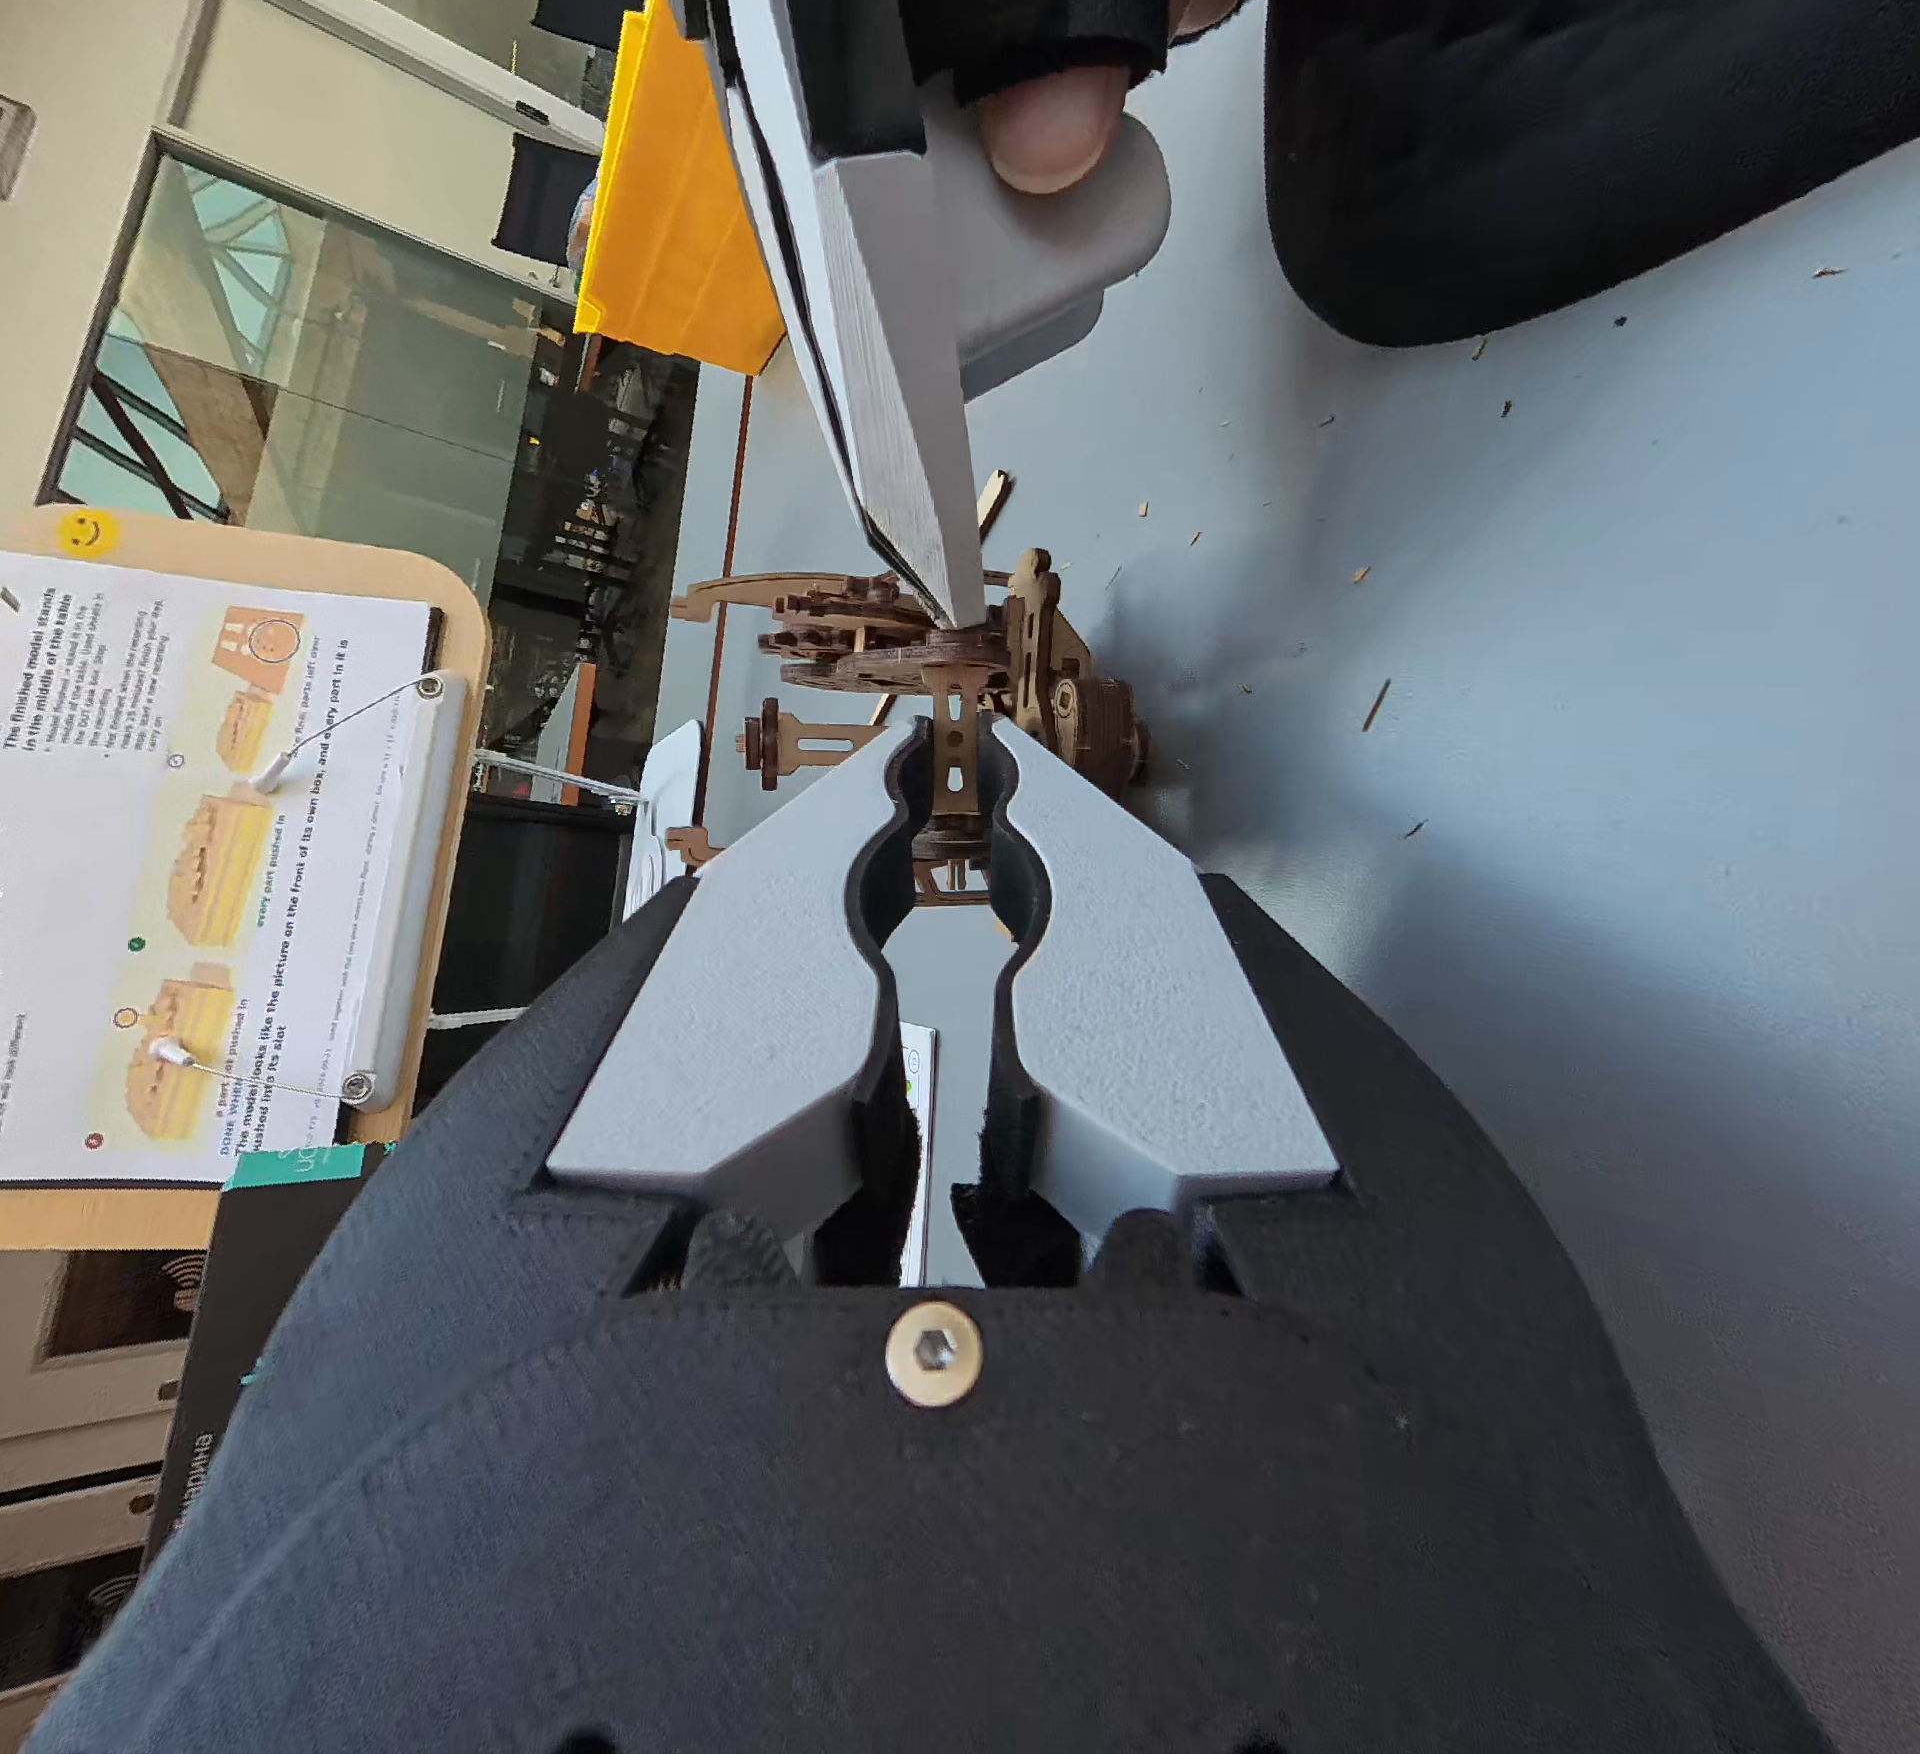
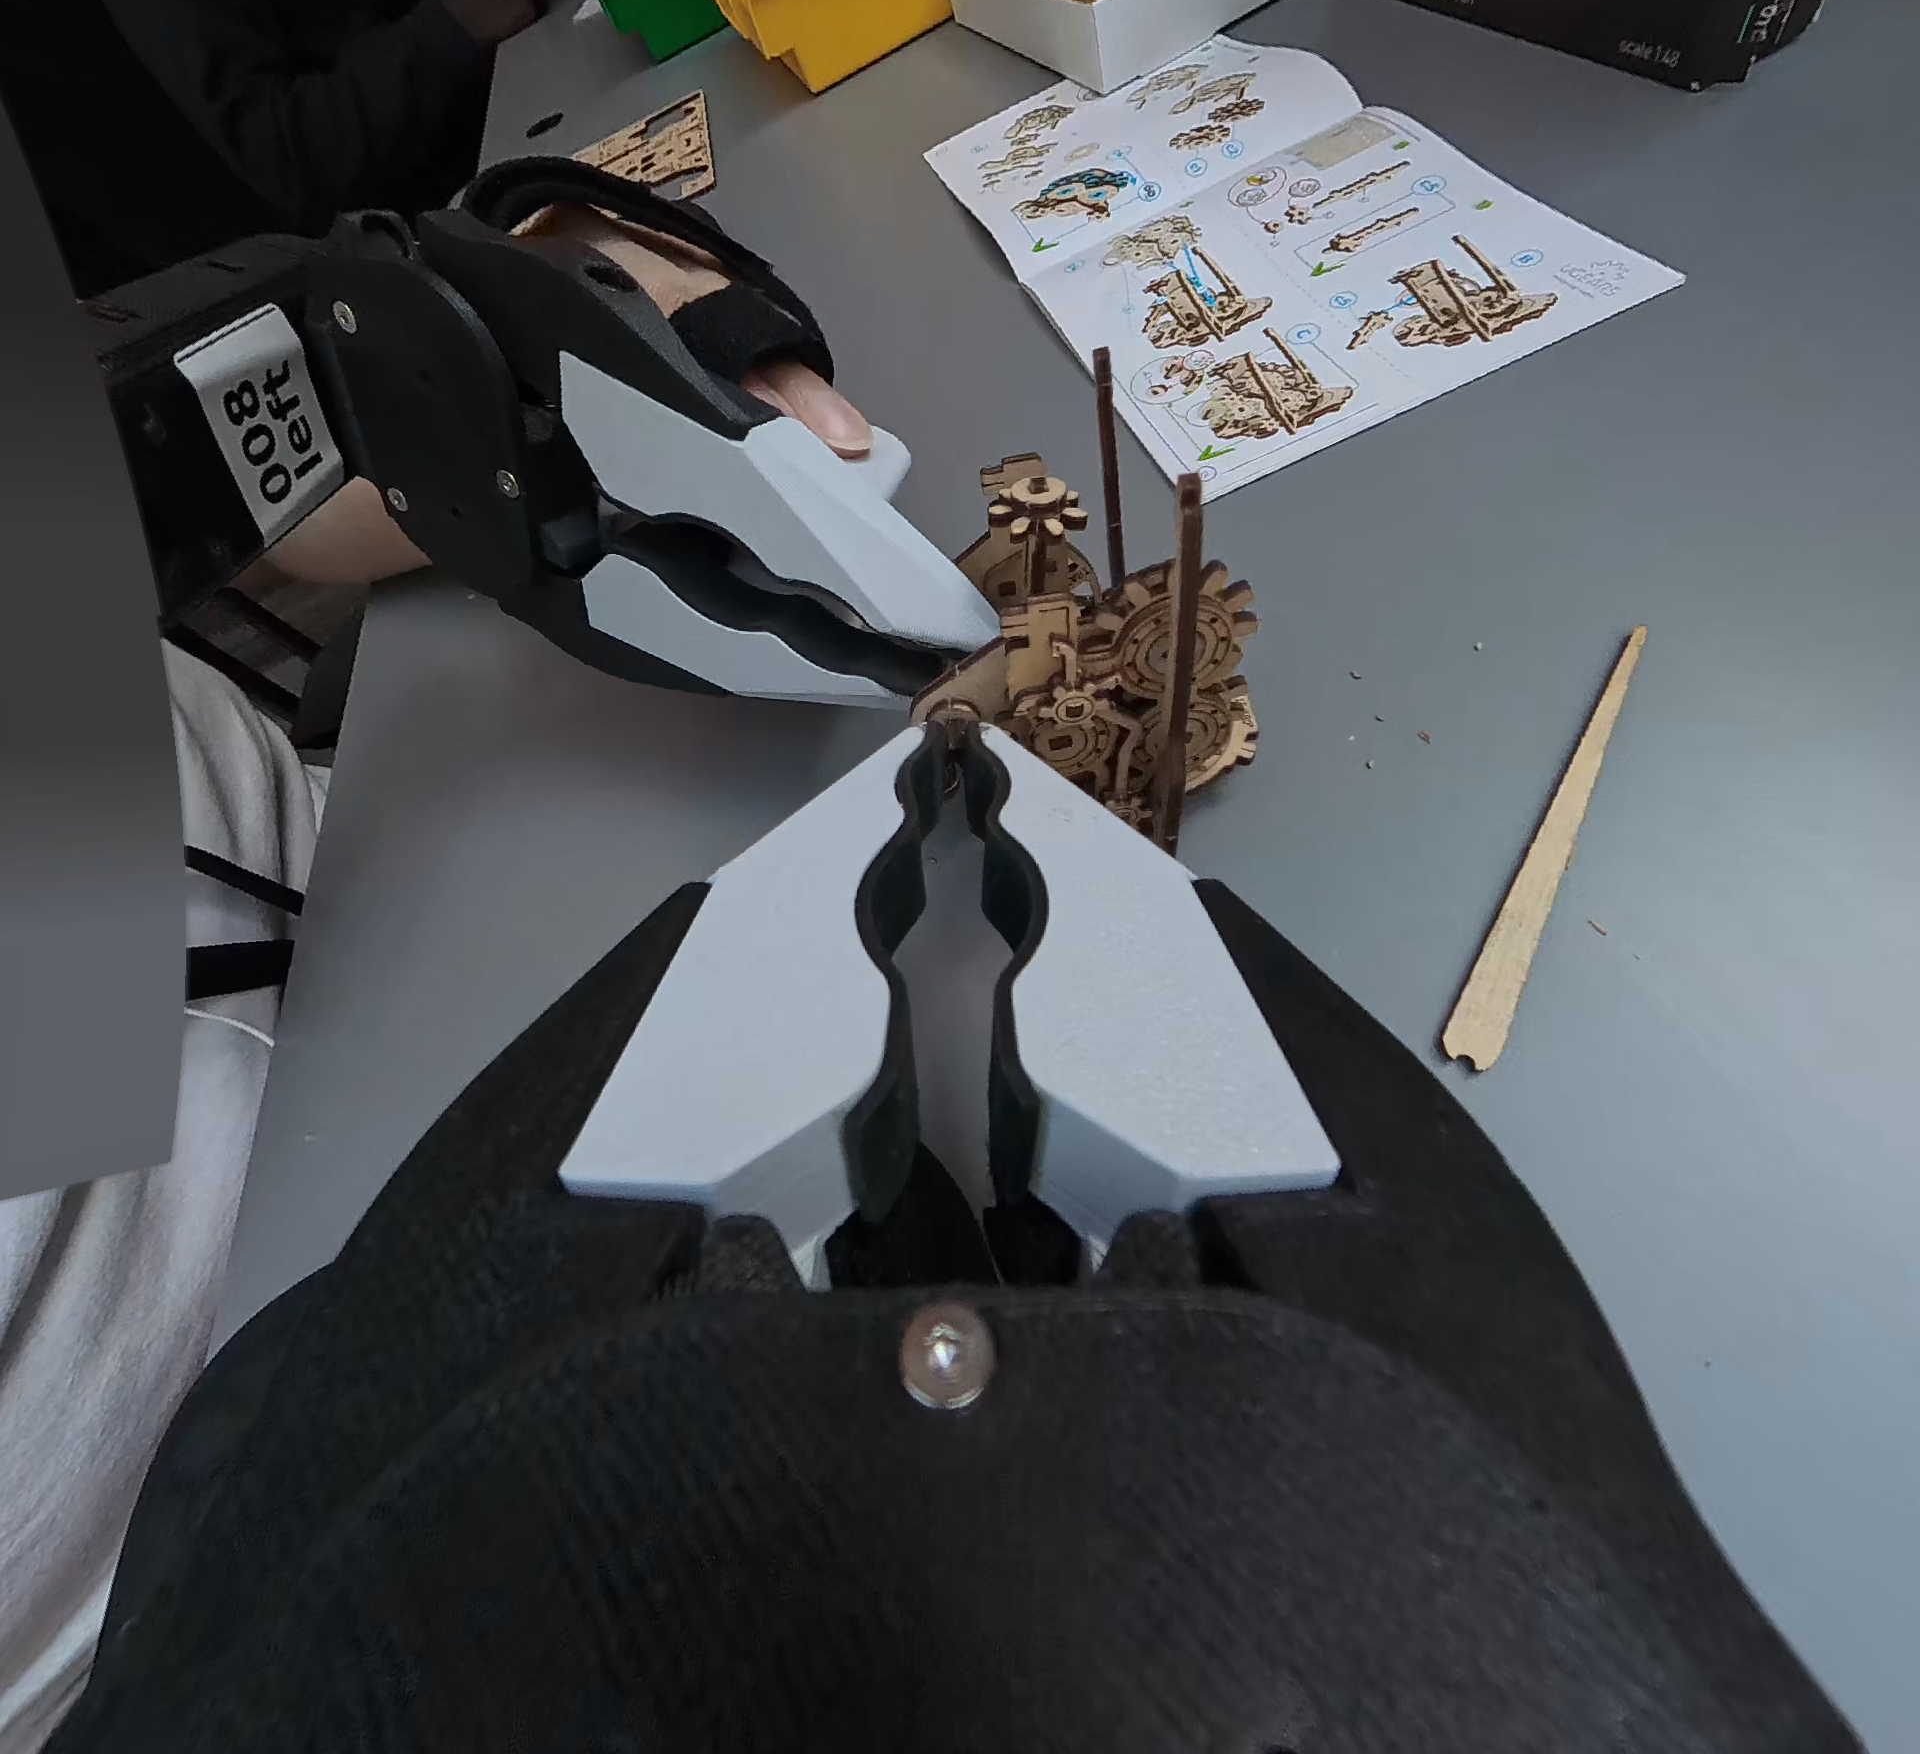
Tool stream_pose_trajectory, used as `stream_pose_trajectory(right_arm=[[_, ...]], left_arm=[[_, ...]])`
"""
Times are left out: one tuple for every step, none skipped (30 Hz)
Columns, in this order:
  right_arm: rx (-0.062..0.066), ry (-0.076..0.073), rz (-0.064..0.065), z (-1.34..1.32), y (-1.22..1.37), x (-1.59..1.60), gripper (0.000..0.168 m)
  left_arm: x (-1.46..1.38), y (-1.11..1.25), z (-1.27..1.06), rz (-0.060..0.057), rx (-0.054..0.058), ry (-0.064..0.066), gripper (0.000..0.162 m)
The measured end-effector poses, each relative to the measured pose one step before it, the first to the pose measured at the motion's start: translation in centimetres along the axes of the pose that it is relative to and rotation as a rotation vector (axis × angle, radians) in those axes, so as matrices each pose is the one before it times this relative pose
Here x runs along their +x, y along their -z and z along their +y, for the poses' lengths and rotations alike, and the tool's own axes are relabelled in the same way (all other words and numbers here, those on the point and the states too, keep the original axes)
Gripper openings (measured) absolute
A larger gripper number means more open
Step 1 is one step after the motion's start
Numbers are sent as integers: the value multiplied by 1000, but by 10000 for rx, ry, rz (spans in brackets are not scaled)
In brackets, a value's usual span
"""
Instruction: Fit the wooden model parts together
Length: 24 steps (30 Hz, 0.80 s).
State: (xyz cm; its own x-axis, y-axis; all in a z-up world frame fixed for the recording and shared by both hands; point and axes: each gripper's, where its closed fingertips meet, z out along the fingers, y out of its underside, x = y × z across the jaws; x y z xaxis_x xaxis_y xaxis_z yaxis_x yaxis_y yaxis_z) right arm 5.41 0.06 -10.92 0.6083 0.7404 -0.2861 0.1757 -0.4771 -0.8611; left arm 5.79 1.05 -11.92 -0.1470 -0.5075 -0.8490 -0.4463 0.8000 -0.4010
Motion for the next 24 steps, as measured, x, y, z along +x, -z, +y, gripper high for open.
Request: stream_pose_trajectory(right_arm=[[-12, 13, 11, 0, -26, -9, 1], [26, 30, 8, -56, 26, -18, 0], [30, -10, 2, -40, 36, 6, 0], [-2, -50, -6, 4, 0, 24, 0], [-26, -22, 3, 42, -21, 21, 0], [-65, 22, 17, 98, -58, 4, 0], [-62, 38, 23, 74, -53, -12, 1], [-53, 46, 32, 72, -66, -4, 1], [-38, 41, 43, 48, -36, 6, 1], [-2, 18, 30, -10, -3, 15, 1], [38, -12, -5, -49, 38, 2, 1], [60, -21, -13, -70, 50, -4, 1], [62, -35, -33, -72, 42, -19, 1], [73, -44, -42, -81, 48, -40, 1], [74, -53, -10, -61, 19, -4, 1], [33, -26, 5, -41, 6, -16, 1], [31, 22, 27, -44, 29, -10, 1], [-25, 30, 82, 40, -32, 52, 1], [-60, 47, 92, 80, -69, 42, 0], [-54, 48, 90, 82, -79, 29, 0], [-98, 59, 62, 133, -81, 9, 0], [-16, 45, 37, 7, -13, -25, 0], [7, -28, 15, -23, 9, -11, 0], [0, -34, 5, 14, -7, 2, 0]], left_arm=[[33, 15, 24, 62, 39, 37, 5], [-19, 18, -39, 73, 46, 173, 5], [-13, -9, -31, 57, 26, 157, 5], [11, -24, 7, 15, 0, 6, 5], [45, -18, 45, -4, -26, -106, 5], [80, -3, 29, 10, -27, -120, 5], [69, 20, 29, 11, 8, -99, 5], [42, 10, 33, 15, 22, -61, 5], [36, 1, 37, 15, 0, -4, 5], [4, -14, 3, 11, -21, 17, 5], [-24, -2, -26, -1, -26, 6, 5], [-63, 21, -41, -25, -11, 16, 5], [-52, 23, -52, -14, 14, 80, 5], [-20, 27, -66, 40, 30, 170, 5], [-2, 17, -29, 83, 0, 216, 5], [1, -6, -22, 79, -22, 185, 5], [17, -27, -19, 29, -34, 107, 5], [44, -43, 37, 3, -68, 0, 4], [80, -43, 72, 14, -86, -23, 4], [107, -54, 76, 30, -69, 4, 4], [128, -25, 47, 56, -37, 14, 4], [32, 2, -9, 16, -6, 19, 4], [3, 10, -22, -16, -3, -8, 4], [0, -1, -7, -14, -23, -11, 4]])
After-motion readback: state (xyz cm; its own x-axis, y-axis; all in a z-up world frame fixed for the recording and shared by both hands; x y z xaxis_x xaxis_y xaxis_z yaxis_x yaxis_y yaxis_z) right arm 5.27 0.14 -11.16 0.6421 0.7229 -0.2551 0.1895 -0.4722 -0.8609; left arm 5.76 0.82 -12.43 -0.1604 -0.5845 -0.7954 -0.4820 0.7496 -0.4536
